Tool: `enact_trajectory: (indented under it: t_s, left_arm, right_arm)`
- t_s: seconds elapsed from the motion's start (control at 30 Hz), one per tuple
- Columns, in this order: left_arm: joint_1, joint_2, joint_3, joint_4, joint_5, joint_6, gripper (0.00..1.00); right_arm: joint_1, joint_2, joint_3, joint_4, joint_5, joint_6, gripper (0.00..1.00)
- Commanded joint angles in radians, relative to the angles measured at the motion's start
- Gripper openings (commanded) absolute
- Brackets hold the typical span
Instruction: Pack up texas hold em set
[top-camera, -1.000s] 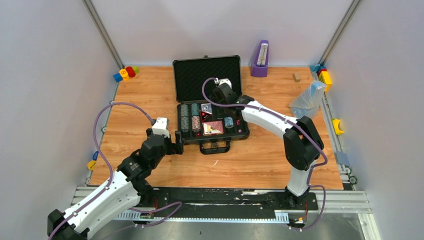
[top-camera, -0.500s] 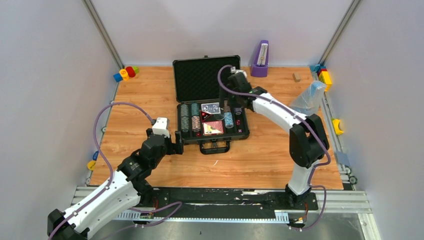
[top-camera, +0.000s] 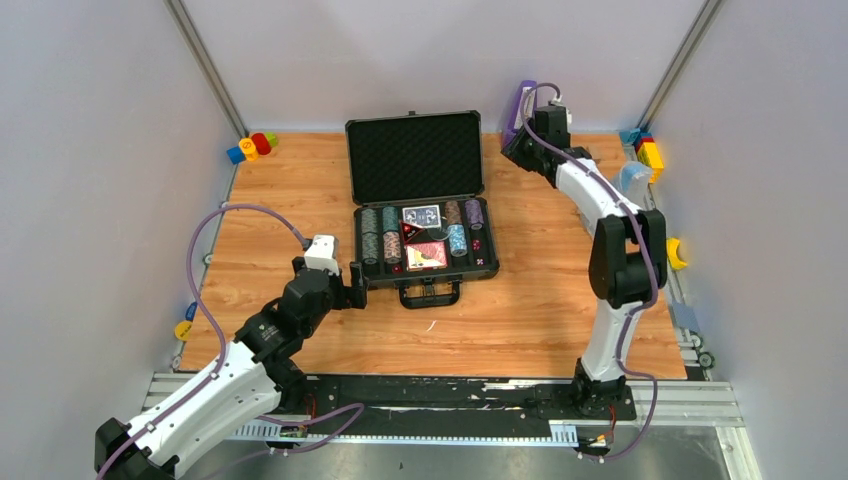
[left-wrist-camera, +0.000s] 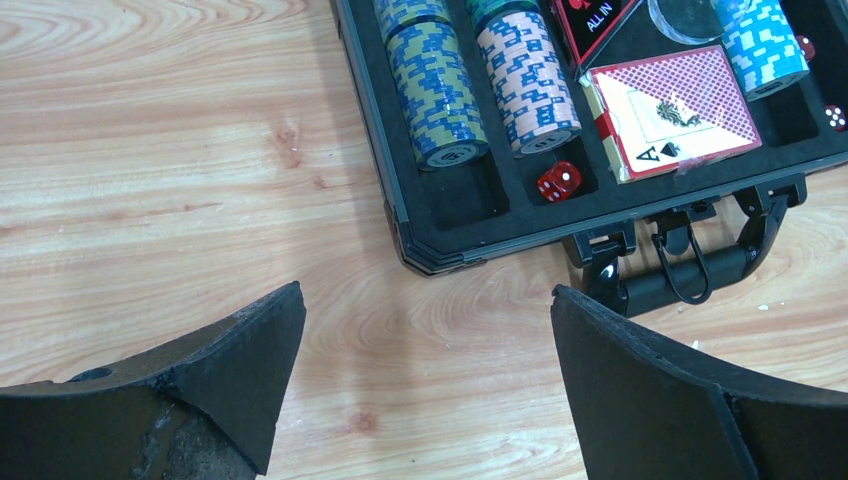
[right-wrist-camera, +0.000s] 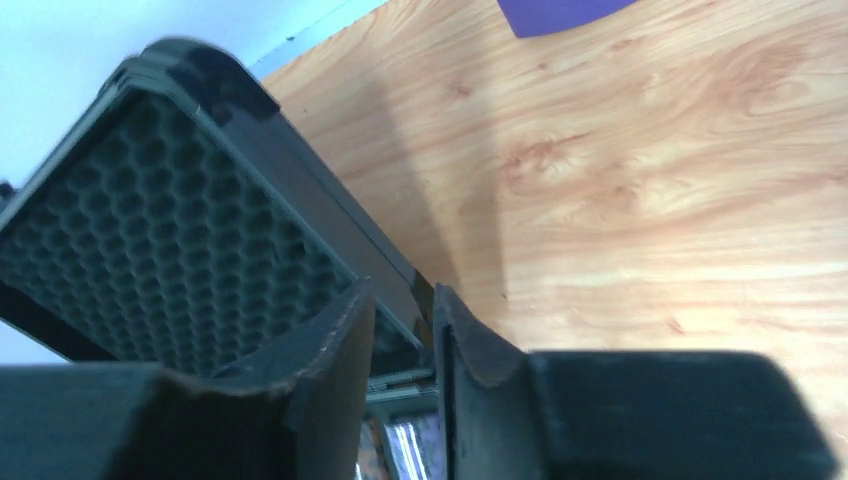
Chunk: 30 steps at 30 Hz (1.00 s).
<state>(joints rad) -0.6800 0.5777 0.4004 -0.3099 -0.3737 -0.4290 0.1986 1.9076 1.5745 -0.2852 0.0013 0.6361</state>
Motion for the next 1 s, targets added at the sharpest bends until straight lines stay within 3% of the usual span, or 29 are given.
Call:
enact_trajectory:
  t_s: [0.0, 0.07, 0.57, 0.77, 0.97]
  left_arm:
    - [0.003, -0.004, 0.000, 0.020, -0.016, -0.008, 1.00]
    - [0.003, -0.004, 0.000, 0.019, -0.017, -0.008, 1.00]
    - [0.003, -0.003, -0.001, 0.027, -0.013, -0.001, 1.00]
    - [0.003, -0.002, 0.001, 0.028, -0.007, 0.005, 1.00]
    - [0.003, -0.073, 0.018, -0.009, -0.025, -0.002, 1.00]
  right_arm:
    - [-0.043, 0.109, 0.111, 0.090, -0.122, 0.073, 0.18]
    - [-0.053, 0.174, 0.168, 0.096, -0.164, 0.073, 0.01]
    - [-0.062, 0.684, 0.657, 0.159, -0.795, 0.049, 0.00]
    - [-0.060, 0.610, 0.563, 0.382, -1.023, 0.023, 0.00]
    - [-0.047, 0.467, 0.401, 0.534, -1.145, 0.019, 0.00]
